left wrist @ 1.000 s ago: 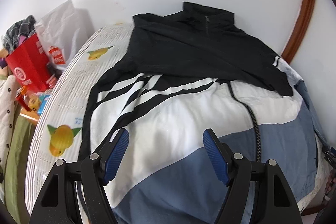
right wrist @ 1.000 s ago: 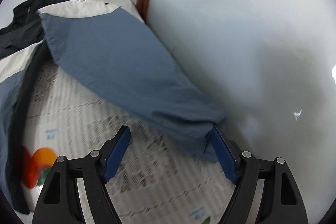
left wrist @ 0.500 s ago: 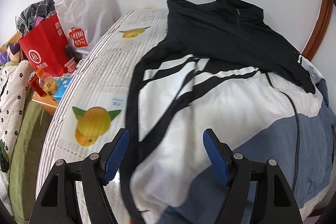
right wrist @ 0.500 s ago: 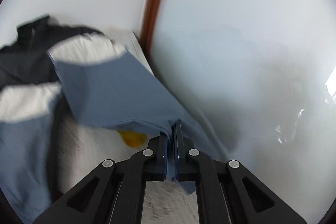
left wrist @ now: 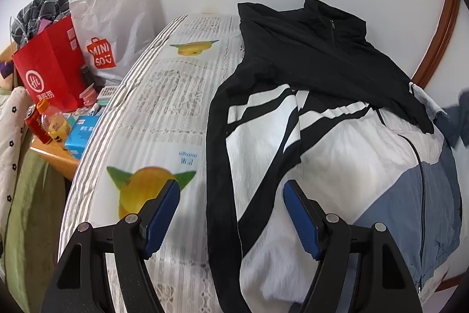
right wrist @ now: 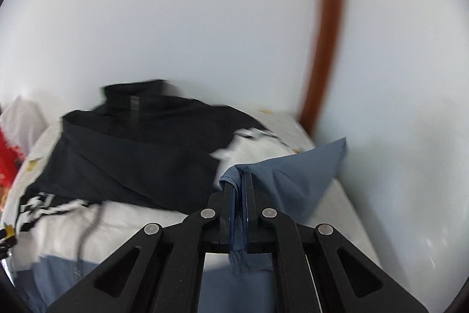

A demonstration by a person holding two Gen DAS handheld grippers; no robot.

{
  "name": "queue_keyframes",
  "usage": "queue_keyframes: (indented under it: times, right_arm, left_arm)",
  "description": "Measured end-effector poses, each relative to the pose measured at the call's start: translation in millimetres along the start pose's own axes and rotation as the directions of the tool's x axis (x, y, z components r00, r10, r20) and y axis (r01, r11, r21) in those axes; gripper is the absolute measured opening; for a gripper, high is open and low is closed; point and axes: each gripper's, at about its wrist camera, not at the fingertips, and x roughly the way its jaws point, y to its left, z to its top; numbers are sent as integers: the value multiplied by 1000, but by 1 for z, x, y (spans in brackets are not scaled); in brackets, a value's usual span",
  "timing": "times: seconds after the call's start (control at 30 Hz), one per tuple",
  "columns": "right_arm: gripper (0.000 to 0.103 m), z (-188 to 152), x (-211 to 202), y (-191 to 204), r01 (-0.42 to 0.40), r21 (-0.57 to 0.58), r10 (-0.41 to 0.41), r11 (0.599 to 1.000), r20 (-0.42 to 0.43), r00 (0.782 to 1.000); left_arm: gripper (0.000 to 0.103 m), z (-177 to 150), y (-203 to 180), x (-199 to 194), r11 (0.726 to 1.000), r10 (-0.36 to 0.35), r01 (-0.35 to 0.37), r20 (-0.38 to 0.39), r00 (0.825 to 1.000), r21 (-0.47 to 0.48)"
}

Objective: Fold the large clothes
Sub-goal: 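Carry the blue sleeve across the jacket body with the right tool and release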

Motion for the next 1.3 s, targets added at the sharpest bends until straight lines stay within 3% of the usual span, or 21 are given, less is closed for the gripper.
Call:
queue_keyframes:
  times: [0.23, 0.43, 0.67, 0.9, 1.0, 1.07, 1.2, 1.3]
  right_arm:
    - [3, 20, 36, 98, -183, -75, 183, 980, -7, 983]
    - [3, 13, 74, 175, -316, -166, 310, 934, -62, 949]
    - [4, -5, 115, 232, -374, -229, 347, 899, -150, 926]
    - [6, -22, 139, 244, -405, -250, 359, 879, -211, 909]
    - [26, -24, 141, 240, -393, -249, 336, 885, -241, 910]
    - [69, -24, 134, 232, -389, -243, 330, 889, -252, 910]
    - [81, -27, 106, 216, -331, -275, 285, 903, -194, 939]
    - [81, -30, 85, 200, -335, -277, 293, 901, -182, 938]
  left_arm:
    - [71, 9, 6, 5, 1000, 5, -5, 17, 1000, -7]
    - [71, 13, 9, 13, 1000, -15, 15, 8, 1000, -22]
    - [71, 17, 6, 18, 1000, -23, 23, 6, 1000, -17]
    - [71, 22, 2, 23, 1000, -19, 19, -7, 1000, -17]
    - [71, 24, 0, 19, 1000, -8, 8, -4, 1000, -6]
    - [71, 25, -2, 15, 1000, -6, 6, 3, 1000, 1]
    - [71, 27, -6, 3, 1000, -1, 1, 17, 1000, 11]
    - [71, 29, -13, -7, 1000, 2, -3, 29, 1000, 26]
